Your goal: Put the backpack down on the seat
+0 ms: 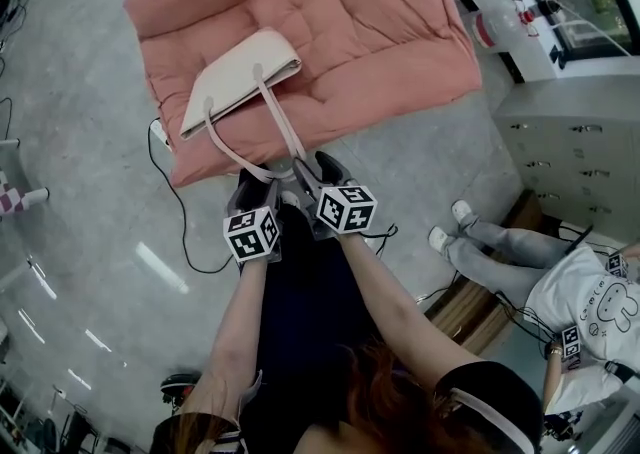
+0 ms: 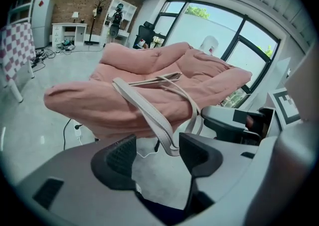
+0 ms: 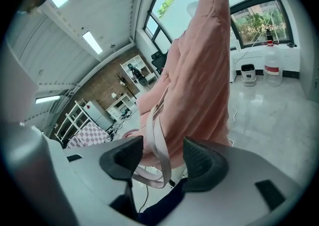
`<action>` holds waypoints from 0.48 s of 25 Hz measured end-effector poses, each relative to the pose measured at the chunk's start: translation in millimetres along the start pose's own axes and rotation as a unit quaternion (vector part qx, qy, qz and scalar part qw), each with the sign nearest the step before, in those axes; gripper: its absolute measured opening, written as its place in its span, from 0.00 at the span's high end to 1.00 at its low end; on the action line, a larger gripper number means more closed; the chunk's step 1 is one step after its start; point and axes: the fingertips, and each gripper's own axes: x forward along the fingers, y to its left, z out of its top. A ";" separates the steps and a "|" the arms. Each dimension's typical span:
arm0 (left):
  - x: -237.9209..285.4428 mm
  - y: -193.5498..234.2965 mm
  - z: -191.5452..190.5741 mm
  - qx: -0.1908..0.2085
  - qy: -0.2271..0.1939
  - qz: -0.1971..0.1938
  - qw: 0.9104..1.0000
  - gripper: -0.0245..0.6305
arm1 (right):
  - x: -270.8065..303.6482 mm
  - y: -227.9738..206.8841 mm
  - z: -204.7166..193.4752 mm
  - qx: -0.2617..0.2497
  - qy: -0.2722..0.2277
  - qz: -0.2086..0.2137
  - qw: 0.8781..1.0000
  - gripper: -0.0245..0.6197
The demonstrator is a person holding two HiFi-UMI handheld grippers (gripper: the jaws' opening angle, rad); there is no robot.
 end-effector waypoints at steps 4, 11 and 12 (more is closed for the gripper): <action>-25.8 6.9 18.4 0.003 -0.021 0.016 1.000 0.56 | -13.9 16.1 14.3 -0.001 -0.008 0.006 1.000 0.58; -68.8 -14.2 59.8 0.024 -0.072 0.005 0.997 0.56 | -44.8 55.2 42.5 -0.019 -0.031 0.039 0.999 0.58; -75.1 -18.4 65.7 0.029 -0.078 0.001 0.996 0.56 | -49.1 62.0 46.6 -0.021 -0.035 0.044 0.998 0.58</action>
